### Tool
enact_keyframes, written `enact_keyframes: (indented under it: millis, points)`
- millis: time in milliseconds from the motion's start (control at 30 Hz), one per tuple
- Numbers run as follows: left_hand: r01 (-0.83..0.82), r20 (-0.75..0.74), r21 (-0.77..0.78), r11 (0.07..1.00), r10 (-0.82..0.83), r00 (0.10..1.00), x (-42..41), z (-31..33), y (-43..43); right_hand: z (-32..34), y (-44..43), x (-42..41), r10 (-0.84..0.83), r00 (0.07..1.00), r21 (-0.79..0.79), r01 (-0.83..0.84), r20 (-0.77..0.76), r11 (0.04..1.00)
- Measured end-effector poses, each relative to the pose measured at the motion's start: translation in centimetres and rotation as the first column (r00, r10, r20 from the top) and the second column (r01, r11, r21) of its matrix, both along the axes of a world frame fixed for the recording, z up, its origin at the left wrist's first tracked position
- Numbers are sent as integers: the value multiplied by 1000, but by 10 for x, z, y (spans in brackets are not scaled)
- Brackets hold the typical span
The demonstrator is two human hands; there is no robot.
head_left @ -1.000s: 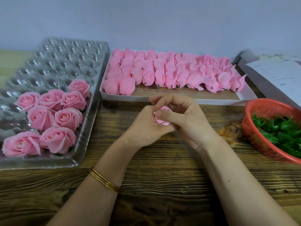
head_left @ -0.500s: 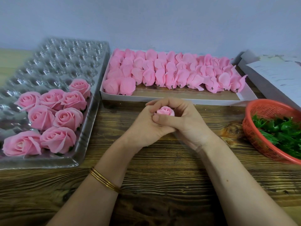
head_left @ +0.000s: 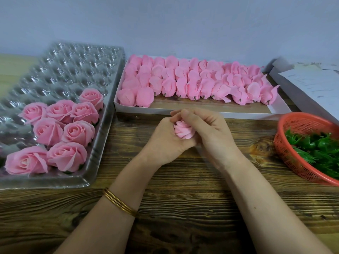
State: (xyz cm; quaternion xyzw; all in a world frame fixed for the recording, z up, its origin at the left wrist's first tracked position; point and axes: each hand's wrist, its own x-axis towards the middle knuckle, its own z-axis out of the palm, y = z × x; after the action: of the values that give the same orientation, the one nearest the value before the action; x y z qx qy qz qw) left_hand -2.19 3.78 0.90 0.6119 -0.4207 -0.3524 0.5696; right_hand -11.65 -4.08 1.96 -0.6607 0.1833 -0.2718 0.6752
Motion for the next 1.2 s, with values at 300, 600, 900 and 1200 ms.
enact_keyframes:
  millis: [300,600,900,1200]
  points:
    - [12,99,2,1000,-12,995,3,-2,0,-4,4,4,-113,994,-162,112,4,980]
    - [-4,75,30,1000,2,997,2,-2,1,-5,4,5,-57,997,-106,62,48,992]
    - [-13,104,18,1000,11,994,3,-2,1,-4,4,3,7,1000,-17,-7,21,1000]
    - [-62,36,-22,998,63,997,-2,-5,-1,6,-6,-1,-5,988,389,-56,155,920]
